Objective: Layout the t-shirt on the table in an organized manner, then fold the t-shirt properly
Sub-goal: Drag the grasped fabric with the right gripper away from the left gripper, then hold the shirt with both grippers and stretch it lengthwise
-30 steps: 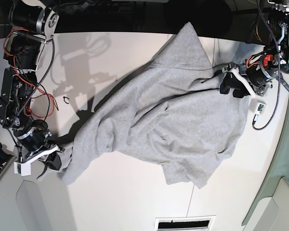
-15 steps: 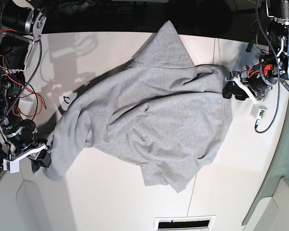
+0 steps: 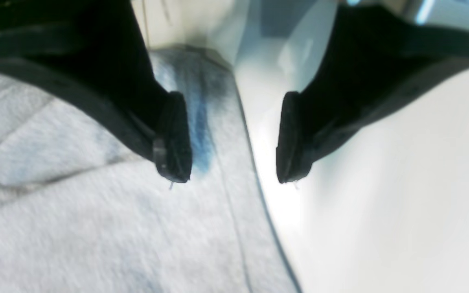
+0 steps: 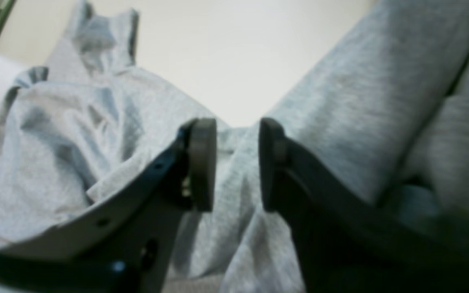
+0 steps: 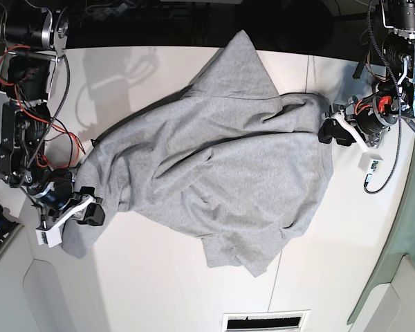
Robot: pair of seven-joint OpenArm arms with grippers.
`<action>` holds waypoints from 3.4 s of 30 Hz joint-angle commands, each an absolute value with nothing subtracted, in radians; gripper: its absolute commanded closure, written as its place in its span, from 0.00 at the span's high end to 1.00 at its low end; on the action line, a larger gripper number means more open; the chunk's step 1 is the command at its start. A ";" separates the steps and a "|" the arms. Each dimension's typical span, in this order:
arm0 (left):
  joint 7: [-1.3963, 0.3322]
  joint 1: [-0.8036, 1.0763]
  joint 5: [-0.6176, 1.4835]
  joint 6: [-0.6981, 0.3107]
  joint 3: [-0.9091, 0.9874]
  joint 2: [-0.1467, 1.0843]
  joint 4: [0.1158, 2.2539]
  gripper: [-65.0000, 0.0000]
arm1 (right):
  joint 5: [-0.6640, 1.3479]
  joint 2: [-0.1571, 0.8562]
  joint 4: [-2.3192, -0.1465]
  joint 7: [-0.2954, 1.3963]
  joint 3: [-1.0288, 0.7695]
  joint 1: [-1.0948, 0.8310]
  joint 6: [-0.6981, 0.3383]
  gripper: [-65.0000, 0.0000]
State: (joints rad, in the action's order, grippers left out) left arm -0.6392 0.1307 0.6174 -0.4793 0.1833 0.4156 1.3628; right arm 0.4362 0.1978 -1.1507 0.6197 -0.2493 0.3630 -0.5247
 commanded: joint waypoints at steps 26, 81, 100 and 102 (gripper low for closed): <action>-0.703 0.342 0.783 -0.485 0.315 0.403 1.582 0.52 | 0.419 0.286 -1.052 0.359 -0.542 0.194 -0.505 0.41; -0.392 -0.264 0.588 -0.391 0.007 0.558 1.087 0.00 | 0.190 0.213 -0.820 0.187 -0.344 0.655 -0.546 0.00; -0.637 -0.357 0.754 -0.432 0.035 0.516 1.043 0.54 | 0.251 0.235 -0.639 0.057 -0.344 0.617 -0.547 0.45; -0.651 -0.307 0.770 -0.435 0.122 0.519 1.086 0.54 | 0.251 0.234 -0.639 0.061 -0.344 0.617 -0.548 0.45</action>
State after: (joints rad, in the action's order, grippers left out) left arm -0.6601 -0.2916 0.7620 -0.4335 0.1223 0.4984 1.0752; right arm 0.2375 0.2295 -0.6224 0.0826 -0.3428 0.5850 -0.5346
